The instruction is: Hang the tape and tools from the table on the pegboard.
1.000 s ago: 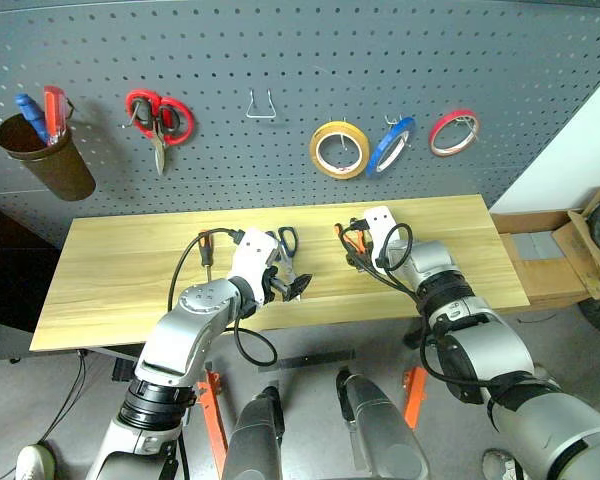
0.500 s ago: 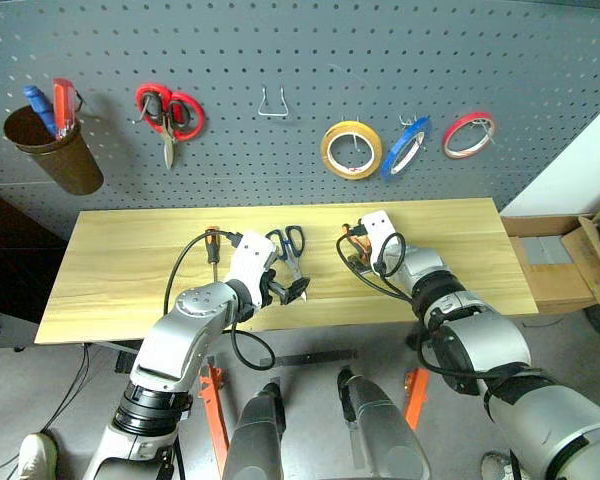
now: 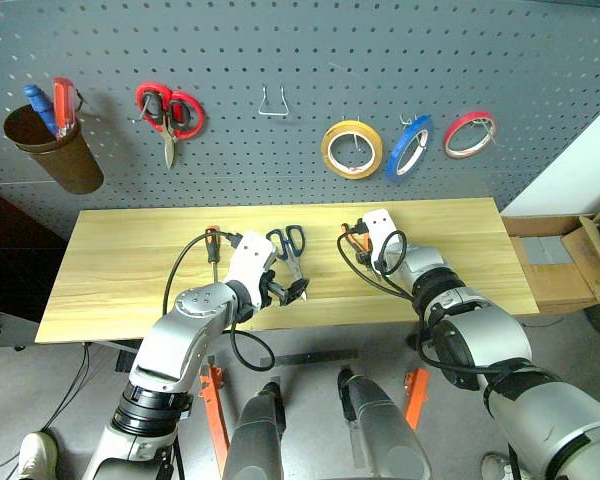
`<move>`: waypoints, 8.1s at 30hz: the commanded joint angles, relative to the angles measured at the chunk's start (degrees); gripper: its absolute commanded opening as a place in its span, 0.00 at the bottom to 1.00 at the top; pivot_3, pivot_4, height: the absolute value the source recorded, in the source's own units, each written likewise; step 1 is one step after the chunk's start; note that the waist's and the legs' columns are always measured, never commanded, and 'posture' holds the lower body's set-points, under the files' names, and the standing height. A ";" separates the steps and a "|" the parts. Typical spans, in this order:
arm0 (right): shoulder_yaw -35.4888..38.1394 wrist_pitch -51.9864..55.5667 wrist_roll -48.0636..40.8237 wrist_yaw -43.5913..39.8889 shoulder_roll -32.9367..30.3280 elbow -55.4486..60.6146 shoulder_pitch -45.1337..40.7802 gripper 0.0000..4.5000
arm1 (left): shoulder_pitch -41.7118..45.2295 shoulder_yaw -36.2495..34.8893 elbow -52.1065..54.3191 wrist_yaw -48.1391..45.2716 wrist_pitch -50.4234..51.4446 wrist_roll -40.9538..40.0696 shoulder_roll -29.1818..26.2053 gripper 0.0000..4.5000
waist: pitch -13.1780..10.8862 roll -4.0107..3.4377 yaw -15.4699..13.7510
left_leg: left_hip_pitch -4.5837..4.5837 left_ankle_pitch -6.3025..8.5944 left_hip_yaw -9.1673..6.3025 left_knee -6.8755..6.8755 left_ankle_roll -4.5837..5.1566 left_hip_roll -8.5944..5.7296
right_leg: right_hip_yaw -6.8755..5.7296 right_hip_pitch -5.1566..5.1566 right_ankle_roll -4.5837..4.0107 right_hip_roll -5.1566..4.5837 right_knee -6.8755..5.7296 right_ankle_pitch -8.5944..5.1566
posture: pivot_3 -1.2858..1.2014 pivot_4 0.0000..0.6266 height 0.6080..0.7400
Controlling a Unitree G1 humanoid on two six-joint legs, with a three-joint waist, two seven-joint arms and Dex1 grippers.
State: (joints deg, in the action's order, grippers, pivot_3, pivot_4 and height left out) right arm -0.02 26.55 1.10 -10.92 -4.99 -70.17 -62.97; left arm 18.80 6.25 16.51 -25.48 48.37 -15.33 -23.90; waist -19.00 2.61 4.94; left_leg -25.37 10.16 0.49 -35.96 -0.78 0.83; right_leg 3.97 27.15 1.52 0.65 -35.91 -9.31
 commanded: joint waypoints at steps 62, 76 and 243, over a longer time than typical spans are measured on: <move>-10.66 7.42 8.71 -19.56 -6.51 2.45 1.35 1.00 | 1.15 -0.33 1.21 1.43 -2.50 0.70 1.59 1.00 | -0.05 0.06 0.14 | 0.08 0.03 0.01 0.00 -0.06 0.03 | 0.02 -0.06 0.16 0.04 0.00 -0.07 | 0.51 0.54 1.00; -10.92 5.95 9.61 -20.08 -7.43 1.92 2.15 0.38 | 1.58 -0.49 0.61 1.49 -2.72 0.74 1.65 1.00 | -0.05 0.06 0.00 | 0.06 0.03 0.02 0.00 -0.06 0.00 | 0.03 -0.06 0.14 0.01 0.01 -0.08 | 0.51 0.54 1.00; -8.76 -5.45 -19.79 -47.49 -26.38 79.88 35.42 0.99 | 10.20 -5.21 -33.26 51.21 -6.20 19.70 34.27 1.00 | -0.02 0.14 3.07 | -0.48 -0.06 -0.27 -0.73 -0.60 0.74 | -1.18 -0.06 -0.42 0.26 -0.12 0.01 | 0.44 0.61 1.00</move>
State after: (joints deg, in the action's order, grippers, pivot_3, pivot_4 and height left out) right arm -10.19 21.04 -17.13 -58.52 -31.44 8.87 -26.81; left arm 30.14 1.51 -18.40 25.27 40.90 3.63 9.75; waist -19.03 2.76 8.02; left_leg -25.84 10.10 0.22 -36.68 -1.39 1.58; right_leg 2.79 27.09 1.10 0.91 -36.02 -9.31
